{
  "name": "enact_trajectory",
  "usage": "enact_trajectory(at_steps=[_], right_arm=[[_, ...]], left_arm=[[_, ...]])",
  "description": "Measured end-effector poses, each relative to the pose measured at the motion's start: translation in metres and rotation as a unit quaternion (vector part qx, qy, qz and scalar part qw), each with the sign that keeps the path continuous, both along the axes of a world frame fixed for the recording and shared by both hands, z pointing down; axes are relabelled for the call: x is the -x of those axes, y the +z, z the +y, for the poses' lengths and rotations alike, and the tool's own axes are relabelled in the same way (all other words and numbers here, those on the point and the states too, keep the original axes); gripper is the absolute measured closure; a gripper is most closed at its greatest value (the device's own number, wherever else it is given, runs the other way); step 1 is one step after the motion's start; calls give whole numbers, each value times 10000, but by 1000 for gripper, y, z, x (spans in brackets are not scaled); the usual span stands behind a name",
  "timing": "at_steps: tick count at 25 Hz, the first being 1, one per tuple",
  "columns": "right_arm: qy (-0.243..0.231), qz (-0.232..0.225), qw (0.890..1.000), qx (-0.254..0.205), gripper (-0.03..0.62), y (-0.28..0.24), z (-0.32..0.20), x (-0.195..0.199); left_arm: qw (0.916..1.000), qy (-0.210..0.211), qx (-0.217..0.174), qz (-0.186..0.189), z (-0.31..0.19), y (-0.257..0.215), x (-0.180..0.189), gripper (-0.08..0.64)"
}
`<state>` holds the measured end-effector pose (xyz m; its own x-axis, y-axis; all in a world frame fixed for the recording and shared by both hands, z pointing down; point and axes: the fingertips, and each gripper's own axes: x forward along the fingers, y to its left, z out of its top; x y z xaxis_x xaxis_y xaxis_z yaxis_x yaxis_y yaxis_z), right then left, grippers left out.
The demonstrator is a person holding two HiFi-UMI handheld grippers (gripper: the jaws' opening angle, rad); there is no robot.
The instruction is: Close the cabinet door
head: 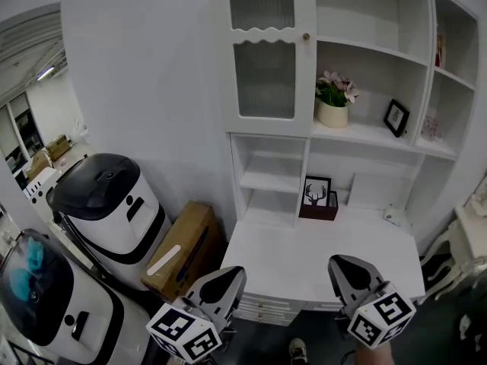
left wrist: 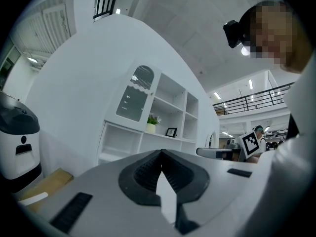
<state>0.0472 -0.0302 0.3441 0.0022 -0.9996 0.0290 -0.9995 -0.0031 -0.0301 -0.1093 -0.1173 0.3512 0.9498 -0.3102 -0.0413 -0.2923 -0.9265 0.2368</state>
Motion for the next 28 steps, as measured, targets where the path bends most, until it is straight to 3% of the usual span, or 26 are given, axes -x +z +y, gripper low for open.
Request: enact_trajectory(at_steps=[28], right_arm=[[35,-2,10000,5,588,4,12,12]], left_arm=[[9999,95,-47,-44,14,2,5,554]])
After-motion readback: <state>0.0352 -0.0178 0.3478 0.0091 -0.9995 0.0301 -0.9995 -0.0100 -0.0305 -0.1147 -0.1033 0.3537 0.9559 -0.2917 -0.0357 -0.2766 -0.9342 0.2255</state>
